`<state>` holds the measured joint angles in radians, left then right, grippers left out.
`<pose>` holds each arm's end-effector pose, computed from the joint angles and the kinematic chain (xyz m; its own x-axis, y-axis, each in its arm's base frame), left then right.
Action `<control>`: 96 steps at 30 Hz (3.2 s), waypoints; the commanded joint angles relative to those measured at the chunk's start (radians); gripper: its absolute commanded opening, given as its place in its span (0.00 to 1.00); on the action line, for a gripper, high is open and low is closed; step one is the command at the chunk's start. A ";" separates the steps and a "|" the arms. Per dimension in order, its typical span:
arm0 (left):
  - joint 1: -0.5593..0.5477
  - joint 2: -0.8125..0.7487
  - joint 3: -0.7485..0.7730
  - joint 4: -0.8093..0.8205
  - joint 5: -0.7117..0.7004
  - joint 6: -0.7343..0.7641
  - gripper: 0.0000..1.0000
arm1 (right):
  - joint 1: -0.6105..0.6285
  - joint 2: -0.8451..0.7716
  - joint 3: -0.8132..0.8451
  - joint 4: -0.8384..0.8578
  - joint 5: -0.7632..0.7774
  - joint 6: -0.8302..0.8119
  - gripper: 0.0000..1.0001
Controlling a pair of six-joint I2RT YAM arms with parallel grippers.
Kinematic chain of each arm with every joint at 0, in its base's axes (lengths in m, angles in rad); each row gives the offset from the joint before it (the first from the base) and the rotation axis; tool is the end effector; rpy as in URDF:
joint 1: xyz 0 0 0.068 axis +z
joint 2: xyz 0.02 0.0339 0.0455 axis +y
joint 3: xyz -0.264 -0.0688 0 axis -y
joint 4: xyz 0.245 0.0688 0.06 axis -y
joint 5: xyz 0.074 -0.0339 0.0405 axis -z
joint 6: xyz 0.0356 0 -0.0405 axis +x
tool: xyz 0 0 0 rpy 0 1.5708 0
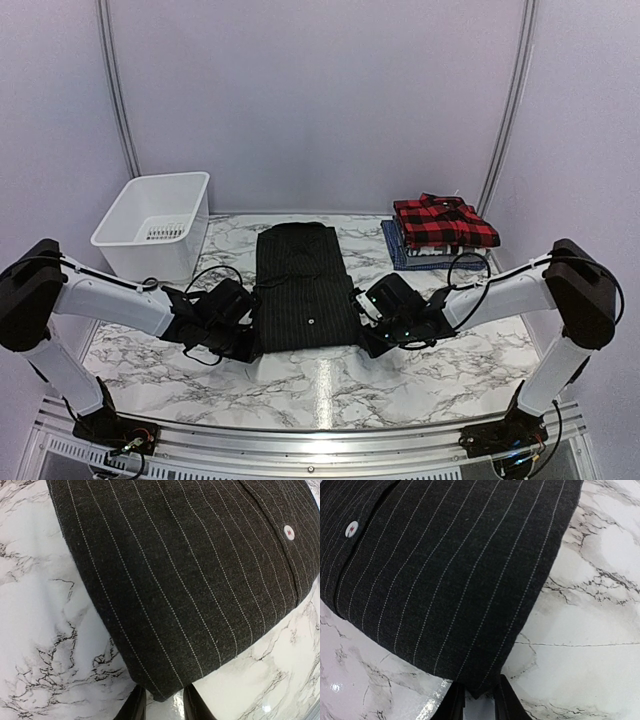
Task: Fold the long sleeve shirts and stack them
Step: Pick up the 2/3-rectangle-folded shirt from the center of the board, then fold the 2/3-rectangle-folded shirt at the center of the board.
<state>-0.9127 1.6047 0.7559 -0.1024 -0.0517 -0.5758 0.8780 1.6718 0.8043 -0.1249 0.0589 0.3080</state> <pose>0.1846 -0.2358 0.1439 -0.8379 0.1947 -0.5100 0.3762 0.8829 -0.2809 0.2001 0.2377 0.1364 -0.7363 -0.4132 -0.5359 -0.5503 0.8265 0.1188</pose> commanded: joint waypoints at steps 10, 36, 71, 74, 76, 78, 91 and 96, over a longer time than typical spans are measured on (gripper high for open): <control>-0.019 0.033 0.014 -0.057 -0.045 0.062 0.30 | 0.013 0.010 -0.015 0.009 0.004 0.000 0.05; -0.175 -0.446 0.016 -0.239 -0.106 -0.088 0.00 | 0.180 -0.389 0.063 -0.208 0.103 0.156 0.00; 0.211 0.161 0.292 0.073 0.019 -0.127 0.00 | -0.231 0.154 0.198 0.141 -0.166 0.141 0.00; 0.162 0.036 0.167 0.067 -0.056 -0.154 0.00 | -0.202 0.020 0.103 0.094 -0.109 0.164 0.00; 0.156 -0.020 0.124 0.067 -0.088 -0.168 0.00 | -0.199 -0.042 0.069 0.085 -0.094 0.173 0.00; 0.154 -0.059 0.106 0.066 -0.113 -0.159 0.00 | -0.197 -0.083 0.064 0.061 -0.067 0.165 0.00; 0.223 0.046 0.227 0.017 -0.139 -0.046 0.02 | -0.230 0.028 0.234 0.068 0.009 0.069 0.00; 0.248 0.064 0.321 -0.040 -0.156 0.019 0.50 | -0.210 0.062 0.344 0.019 -0.027 0.027 0.13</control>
<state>-0.6788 1.6756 1.0065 -0.0784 -0.1814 -0.6235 0.6575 1.7363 1.0630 -0.0704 0.0448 0.3866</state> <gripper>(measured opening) 0.388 0.067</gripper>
